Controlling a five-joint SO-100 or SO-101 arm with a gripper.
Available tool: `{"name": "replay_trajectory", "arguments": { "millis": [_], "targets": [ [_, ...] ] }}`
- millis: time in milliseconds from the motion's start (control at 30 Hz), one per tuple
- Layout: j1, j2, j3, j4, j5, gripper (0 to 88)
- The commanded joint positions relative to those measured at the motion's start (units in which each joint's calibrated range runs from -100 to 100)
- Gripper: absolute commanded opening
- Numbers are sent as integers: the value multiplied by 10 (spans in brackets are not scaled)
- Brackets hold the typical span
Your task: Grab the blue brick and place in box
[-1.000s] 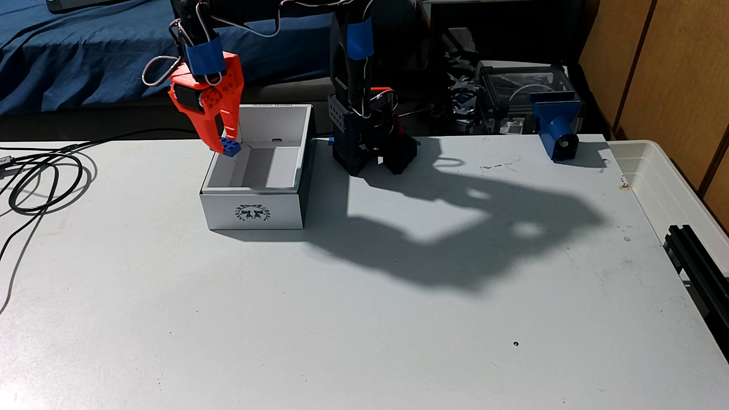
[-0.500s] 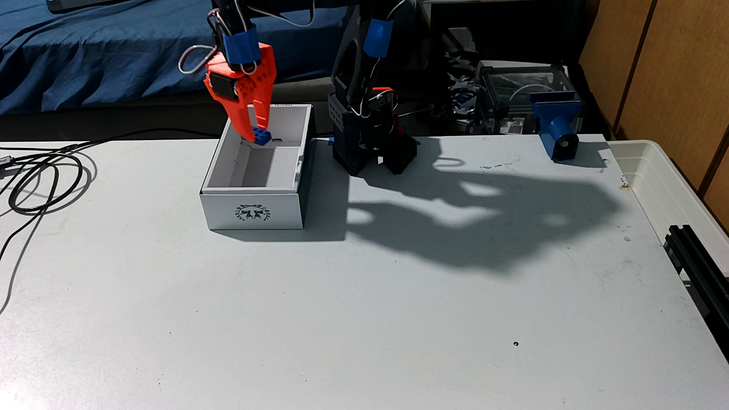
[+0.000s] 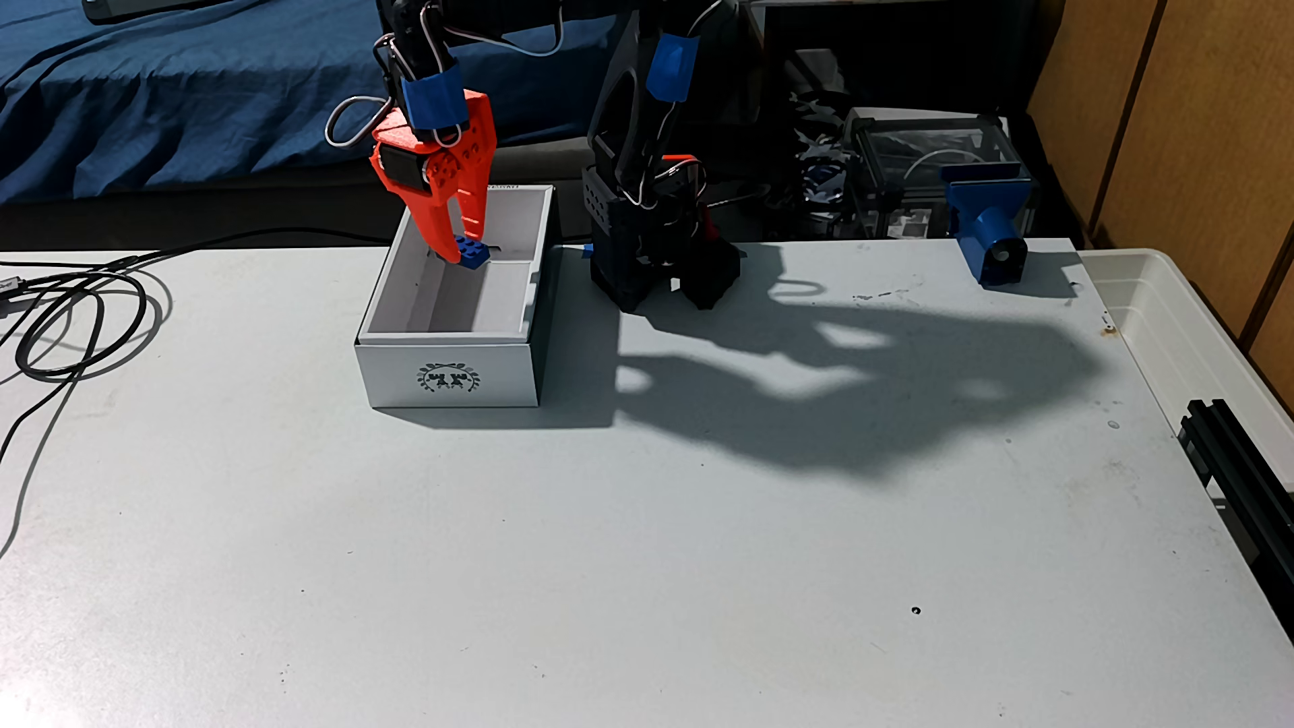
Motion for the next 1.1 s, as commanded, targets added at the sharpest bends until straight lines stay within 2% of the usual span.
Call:
{"name": "replay_trajectory", "arguments": {
  "millis": [0,100,333,700,1067],
  "targets": [
    [0,-15,2,-16,3,13],
    [1,-15,1,-24,3,26],
    [4,-15,1,-26,3,152],
    [-1,-23,-5,-21,-5,150],
    [-154,-23,-76,-25,-14,150]
  ]
}}
